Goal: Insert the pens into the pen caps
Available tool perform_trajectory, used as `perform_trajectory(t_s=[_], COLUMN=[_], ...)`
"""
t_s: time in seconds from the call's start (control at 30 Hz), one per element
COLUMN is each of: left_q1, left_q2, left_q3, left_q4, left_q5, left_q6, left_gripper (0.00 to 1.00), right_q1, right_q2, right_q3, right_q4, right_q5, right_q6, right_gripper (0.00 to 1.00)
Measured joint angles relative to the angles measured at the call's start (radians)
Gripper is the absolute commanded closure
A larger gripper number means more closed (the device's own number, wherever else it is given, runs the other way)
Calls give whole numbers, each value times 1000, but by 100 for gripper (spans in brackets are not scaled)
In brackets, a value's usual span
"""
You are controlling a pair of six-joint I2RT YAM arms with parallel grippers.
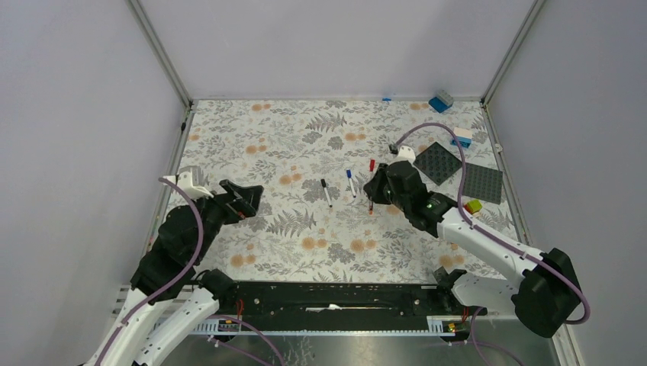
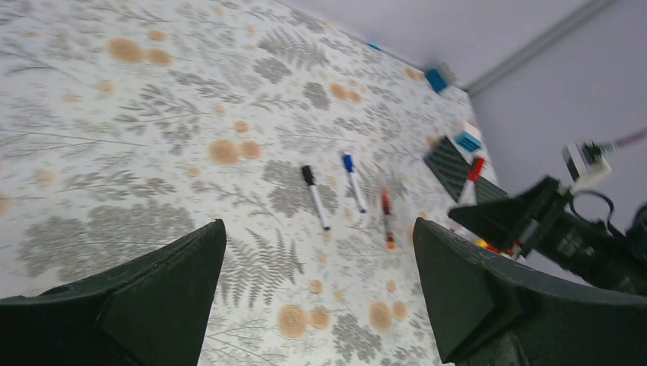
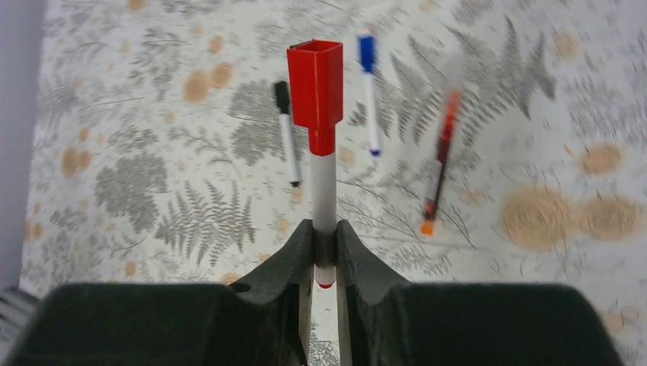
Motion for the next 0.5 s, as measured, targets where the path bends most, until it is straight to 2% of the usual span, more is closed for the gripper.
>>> perform_trajectory(t_s=[0.2, 0.5], left_q1=[0, 0], left_q2=[-17, 49], left_q3=[3, 3], left_q4=[-95, -148], left_q5=[-150, -188], left_q6=[11, 13], left_gripper=[1, 1], right_q1=[0, -14], right_q2=[-3, 40], right_q3=[-147, -221], right_q4=[-61, -73], right_q5=[130, 212], right_q6=[209, 374], right_gripper=[100, 100])
